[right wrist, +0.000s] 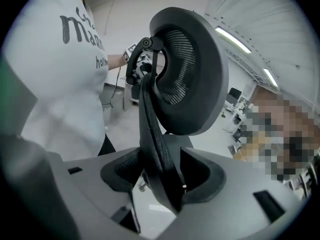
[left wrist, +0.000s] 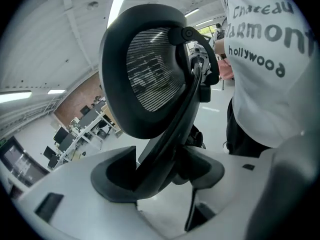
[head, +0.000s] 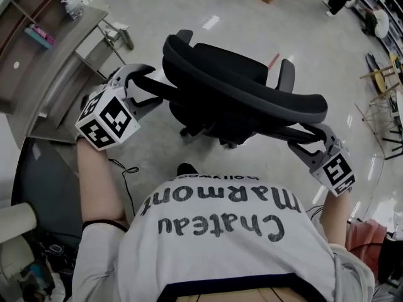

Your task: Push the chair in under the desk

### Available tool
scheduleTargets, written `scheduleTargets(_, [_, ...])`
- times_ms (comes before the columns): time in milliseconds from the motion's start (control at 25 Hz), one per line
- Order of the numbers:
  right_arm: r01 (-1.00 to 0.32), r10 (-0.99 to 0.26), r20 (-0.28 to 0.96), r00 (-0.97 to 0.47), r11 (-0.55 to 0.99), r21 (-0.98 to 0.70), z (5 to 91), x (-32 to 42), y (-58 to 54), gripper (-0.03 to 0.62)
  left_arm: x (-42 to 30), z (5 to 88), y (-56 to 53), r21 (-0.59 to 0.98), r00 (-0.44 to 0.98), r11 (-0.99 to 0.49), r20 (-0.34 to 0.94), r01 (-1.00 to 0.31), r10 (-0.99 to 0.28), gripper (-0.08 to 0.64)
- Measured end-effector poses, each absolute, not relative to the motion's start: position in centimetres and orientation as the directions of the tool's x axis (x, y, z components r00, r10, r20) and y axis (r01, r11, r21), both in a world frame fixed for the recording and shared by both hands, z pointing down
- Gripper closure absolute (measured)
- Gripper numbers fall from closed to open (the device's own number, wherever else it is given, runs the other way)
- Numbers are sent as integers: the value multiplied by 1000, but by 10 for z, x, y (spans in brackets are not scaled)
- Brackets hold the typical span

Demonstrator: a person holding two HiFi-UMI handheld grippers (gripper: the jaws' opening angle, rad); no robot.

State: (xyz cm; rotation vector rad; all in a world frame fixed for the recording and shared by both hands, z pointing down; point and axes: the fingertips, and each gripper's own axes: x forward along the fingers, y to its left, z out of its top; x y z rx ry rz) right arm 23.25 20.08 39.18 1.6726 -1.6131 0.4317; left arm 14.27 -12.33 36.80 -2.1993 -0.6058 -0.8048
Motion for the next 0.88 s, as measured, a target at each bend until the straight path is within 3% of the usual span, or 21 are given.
scheduleTargets(440, [-841, -749, 662, 33, 337, 423, 393, 250, 169, 353, 49, 369, -104, -454, 736, -839, 669, 300, -99, 261])
scheduleTargets(880, [-687, -767, 641, -30, 481, 544, 389, 248, 104, 330, -49, 368, -59, -482, 713, -875, 597, -47, -367, 261])
